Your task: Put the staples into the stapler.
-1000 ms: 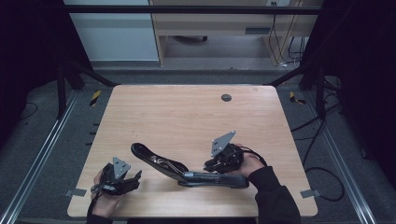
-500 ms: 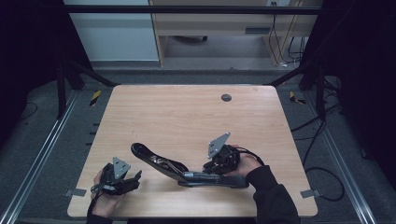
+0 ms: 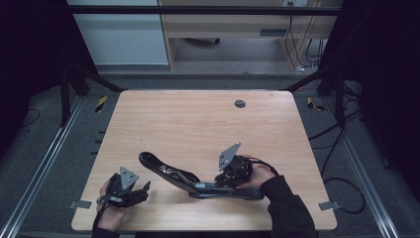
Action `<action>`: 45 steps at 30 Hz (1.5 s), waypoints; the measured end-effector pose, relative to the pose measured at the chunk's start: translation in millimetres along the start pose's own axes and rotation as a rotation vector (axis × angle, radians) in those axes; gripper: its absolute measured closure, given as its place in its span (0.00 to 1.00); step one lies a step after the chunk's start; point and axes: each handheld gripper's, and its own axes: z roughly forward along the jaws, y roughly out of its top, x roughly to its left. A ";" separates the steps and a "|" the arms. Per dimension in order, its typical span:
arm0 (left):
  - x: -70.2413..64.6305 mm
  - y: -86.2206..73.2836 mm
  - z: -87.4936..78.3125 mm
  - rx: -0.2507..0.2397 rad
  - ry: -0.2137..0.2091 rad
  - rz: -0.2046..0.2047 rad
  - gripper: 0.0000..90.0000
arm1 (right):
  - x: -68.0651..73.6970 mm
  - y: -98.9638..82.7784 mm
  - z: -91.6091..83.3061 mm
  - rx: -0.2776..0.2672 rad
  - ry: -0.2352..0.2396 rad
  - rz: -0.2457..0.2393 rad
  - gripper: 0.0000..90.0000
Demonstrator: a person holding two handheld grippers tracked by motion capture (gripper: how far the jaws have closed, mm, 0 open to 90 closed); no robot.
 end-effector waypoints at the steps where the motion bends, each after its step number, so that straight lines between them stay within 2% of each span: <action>1: 0.0 0.0 0.0 0.000 0.000 0.000 0.30 | -0.4 -0.1 0.5 0.001 0.003 -0.007 0.86; 19: 0.0 -0.1 0.2 0.002 -0.001 -0.002 0.30 | 1.5 1.4 4.5 0.030 0.008 -0.022 0.87; 30: 0.0 -0.2 0.4 0.003 -0.001 -0.002 0.30 | 1.3 1.1 7.8 0.026 0.014 -0.047 0.87; 32: 0.1 -0.2 0.4 0.003 -0.001 -0.002 0.30 | 0.8 1.5 7.9 0.046 0.008 -0.052 0.87; 33: 0.1 -0.2 0.3 0.003 -0.001 -0.002 0.30 | 0.5 1.0 9.3 0.033 0.016 -0.050 0.87; 40: -0.1 -0.1 0.4 0.003 -0.001 -0.001 0.30 | 0.7 1.4 9.3 0.037 0.011 -0.027 0.86; 45: 0.0 -0.1 0.3 0.002 -0.002 -0.003 0.30 | 1.3 1.7 8.6 0.035 0.010 -0.007 0.82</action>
